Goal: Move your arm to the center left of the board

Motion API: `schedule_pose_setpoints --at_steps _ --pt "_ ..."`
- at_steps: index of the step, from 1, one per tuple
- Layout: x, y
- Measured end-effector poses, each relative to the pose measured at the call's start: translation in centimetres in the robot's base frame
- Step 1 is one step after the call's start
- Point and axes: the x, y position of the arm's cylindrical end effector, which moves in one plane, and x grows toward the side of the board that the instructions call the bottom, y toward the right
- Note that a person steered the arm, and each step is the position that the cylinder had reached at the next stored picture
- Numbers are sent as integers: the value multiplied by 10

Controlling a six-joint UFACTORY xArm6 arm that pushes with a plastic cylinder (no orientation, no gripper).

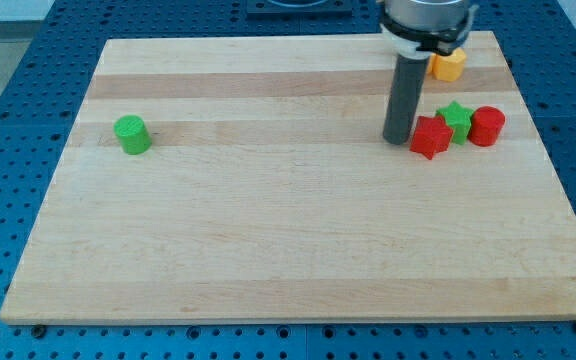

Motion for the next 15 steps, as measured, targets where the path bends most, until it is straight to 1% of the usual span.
schedule_pose_setpoints --at_steps 3,4,5,6,7,8,10,11,13,14,15 --pt "17 28" --pt "23 13" --pt "26 -59" --pt "40 -126" --pt "50 -180" --pt "51 -213" --pt "51 -217" --pt "56 -251" --pt "63 -365" --pt "49 -417" --pt "2 -429"
